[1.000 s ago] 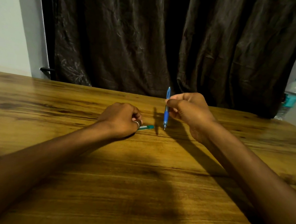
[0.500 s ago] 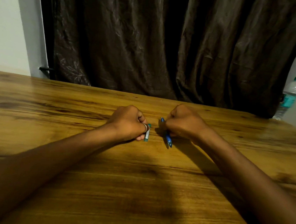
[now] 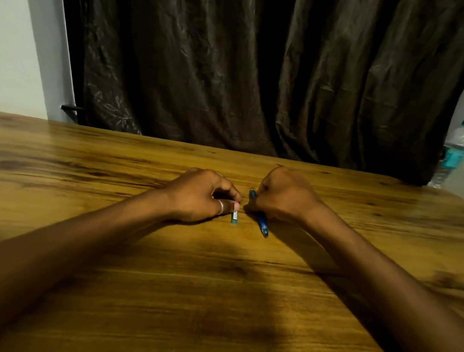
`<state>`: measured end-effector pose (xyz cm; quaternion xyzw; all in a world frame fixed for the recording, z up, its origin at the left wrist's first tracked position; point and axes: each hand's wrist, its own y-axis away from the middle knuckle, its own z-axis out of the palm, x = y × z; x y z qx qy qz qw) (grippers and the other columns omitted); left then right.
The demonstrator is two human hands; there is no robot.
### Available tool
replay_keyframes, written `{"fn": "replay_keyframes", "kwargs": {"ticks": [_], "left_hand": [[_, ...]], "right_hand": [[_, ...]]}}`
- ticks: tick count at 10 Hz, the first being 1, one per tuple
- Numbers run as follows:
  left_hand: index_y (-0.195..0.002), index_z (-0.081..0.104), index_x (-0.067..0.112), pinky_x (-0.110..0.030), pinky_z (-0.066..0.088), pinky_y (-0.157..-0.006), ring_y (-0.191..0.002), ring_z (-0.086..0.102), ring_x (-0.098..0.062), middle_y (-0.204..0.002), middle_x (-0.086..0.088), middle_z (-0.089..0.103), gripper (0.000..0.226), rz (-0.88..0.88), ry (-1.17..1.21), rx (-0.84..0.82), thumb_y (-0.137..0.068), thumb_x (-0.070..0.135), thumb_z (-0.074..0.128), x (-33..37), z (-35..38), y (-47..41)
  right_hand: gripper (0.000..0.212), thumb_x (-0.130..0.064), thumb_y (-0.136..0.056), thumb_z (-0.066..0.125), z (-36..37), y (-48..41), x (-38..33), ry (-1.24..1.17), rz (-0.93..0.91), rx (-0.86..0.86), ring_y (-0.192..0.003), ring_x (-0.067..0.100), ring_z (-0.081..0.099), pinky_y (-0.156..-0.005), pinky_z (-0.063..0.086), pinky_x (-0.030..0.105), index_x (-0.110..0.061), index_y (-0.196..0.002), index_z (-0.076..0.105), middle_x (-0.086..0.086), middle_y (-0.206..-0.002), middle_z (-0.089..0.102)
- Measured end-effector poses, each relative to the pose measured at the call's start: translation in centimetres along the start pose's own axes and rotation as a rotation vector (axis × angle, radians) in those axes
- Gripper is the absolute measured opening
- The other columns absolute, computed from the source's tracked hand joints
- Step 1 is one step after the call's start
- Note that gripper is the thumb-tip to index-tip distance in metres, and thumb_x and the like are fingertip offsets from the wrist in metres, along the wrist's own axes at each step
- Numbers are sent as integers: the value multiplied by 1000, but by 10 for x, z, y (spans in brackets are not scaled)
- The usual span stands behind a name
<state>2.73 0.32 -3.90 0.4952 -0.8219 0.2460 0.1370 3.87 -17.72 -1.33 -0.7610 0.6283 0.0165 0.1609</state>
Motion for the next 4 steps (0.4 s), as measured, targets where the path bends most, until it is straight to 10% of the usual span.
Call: {"fn": "replay_keyframes", "kwargs": {"ticks": [2, 4], "left_hand": [[-113, 75, 29, -21, 45, -72, -88, 58, 4, -100, 16, 68, 23, 21, 23, 64, -93, 38, 67, -1, 6, -1], [-136, 57, 26, -35, 41, -97, -126, 51, -16, -138, 4, 60, 51, -43, -370, 136, -97, 57, 46, -7, 5, 2]], "right_hand": [[29, -42, -72, 76, -4, -2, 2, -3, -1, -49, -65, 16, 60, -50, 37, 26, -14, -65, 71, 1, -65, 66], [51, -59, -95, 45, -2, 1, 0, 87, 39, 173, -63, 16, 52, -55, 35, 29, -19, -64, 56, -2, -61, 51]]}}
